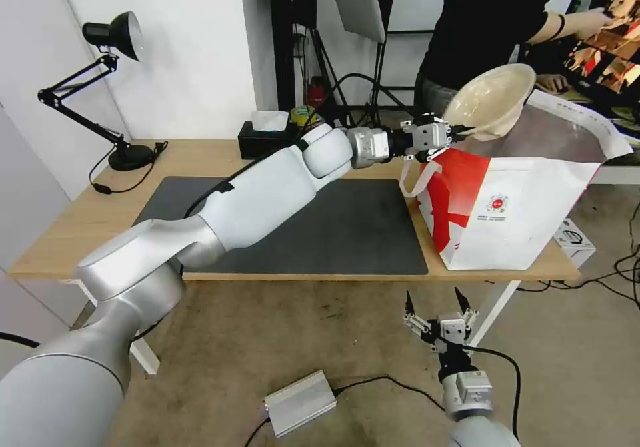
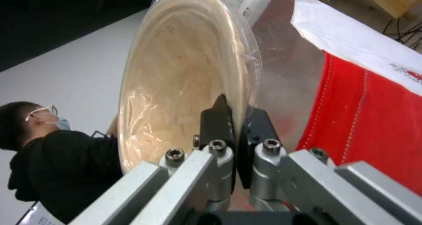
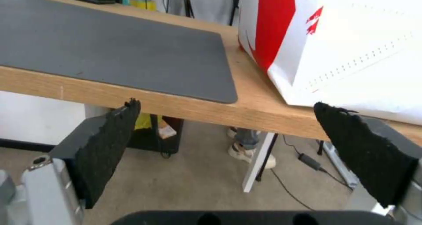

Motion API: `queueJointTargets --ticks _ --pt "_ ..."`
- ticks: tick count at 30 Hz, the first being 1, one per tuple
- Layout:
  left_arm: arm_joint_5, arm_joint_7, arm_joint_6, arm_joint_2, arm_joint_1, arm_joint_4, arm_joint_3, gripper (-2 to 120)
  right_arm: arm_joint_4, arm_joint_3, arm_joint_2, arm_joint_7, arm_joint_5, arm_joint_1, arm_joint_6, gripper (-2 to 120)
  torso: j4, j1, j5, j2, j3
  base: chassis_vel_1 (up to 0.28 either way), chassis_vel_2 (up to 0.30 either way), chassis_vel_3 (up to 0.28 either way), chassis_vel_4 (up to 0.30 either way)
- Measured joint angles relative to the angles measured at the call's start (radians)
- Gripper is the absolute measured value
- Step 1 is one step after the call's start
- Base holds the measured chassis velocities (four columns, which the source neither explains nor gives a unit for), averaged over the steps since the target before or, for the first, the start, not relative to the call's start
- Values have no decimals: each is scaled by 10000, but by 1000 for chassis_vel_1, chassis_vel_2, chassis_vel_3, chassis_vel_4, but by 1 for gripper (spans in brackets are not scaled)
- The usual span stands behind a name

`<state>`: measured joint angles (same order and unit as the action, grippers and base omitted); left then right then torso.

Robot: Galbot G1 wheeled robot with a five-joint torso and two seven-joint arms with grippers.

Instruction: Pick up the trash from the table and place it into the takeout bag.

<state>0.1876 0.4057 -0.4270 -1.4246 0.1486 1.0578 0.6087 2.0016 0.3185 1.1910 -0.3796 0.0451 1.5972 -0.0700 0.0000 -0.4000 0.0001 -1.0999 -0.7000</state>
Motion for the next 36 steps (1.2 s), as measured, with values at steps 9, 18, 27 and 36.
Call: queueJointTargets --ticks 9,18,27,36 --pt "-175 0 -129 -212 69 -313 -10 0 4 0 7 -2 3 -7 0 100 1 0 0 0 0 0 0 0 0" --pt "-253 -36 -167 -329 103 -348 33 0 19 0 16 -4 2 15 0 100 0 1 0 0 0 0 0 0 0" --pt "-238 -49 -141 -407 198 -325 126 19 55 -6 28 -4 -12 44 -3 100 0 0 0 0 0 0 0 0 0" --pt "-199 -58 -110 -413 260 -282 227 51 97 8 28 -4 -13 86 -11 100 0 0 -1 0 0 0 0 0 0"
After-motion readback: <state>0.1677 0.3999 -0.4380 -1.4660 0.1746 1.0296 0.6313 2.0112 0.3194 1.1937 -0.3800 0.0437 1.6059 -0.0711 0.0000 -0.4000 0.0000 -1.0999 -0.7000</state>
